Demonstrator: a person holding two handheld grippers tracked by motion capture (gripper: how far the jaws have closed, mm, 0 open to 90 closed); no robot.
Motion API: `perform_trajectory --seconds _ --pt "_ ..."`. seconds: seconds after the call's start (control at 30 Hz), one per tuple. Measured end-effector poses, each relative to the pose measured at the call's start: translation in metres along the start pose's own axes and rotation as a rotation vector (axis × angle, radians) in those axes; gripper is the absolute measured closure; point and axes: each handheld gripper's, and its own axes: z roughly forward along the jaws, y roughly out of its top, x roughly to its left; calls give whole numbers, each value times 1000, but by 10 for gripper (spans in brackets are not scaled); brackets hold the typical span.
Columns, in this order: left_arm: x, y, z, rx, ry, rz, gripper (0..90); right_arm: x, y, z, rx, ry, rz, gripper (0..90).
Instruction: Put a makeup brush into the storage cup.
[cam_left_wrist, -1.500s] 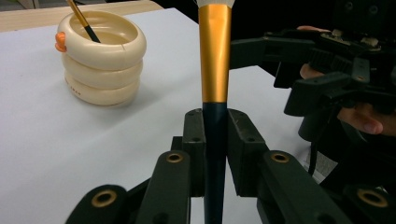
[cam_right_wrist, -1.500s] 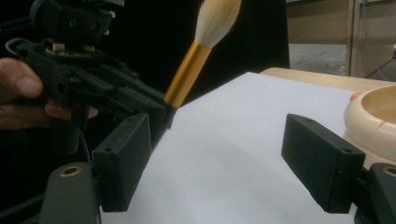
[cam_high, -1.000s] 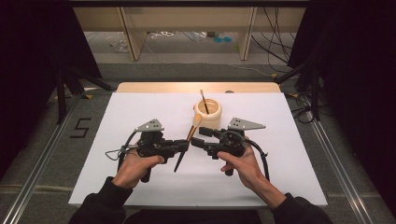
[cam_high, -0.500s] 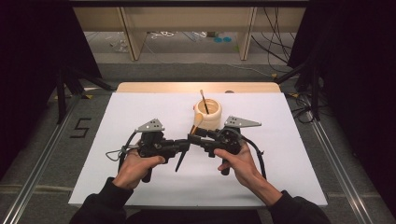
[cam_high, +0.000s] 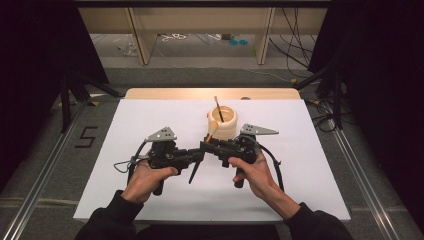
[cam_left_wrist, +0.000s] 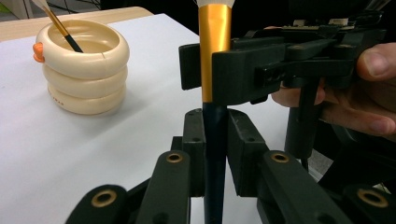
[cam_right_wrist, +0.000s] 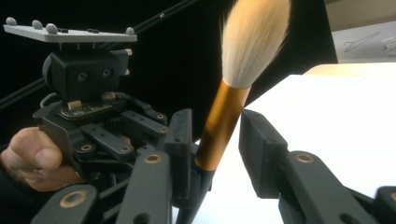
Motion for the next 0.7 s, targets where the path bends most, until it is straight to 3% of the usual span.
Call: perform_trajectory --seconds 0.23,0.27,0.37,0.7 --pt "-1 0 0 -5 -4 7 782 -1 -1 1 -16 19 9 736" --pt "-1 0 0 -6 -4 5 782 0 -1 1 -8 20 40 744" --pt "-1 0 1 -6 -3 9 783 0 -1 1 -11 28 54 763" --pt "-2 1 0 0 -9 23 773 2 0 1 -16 47 58 778"
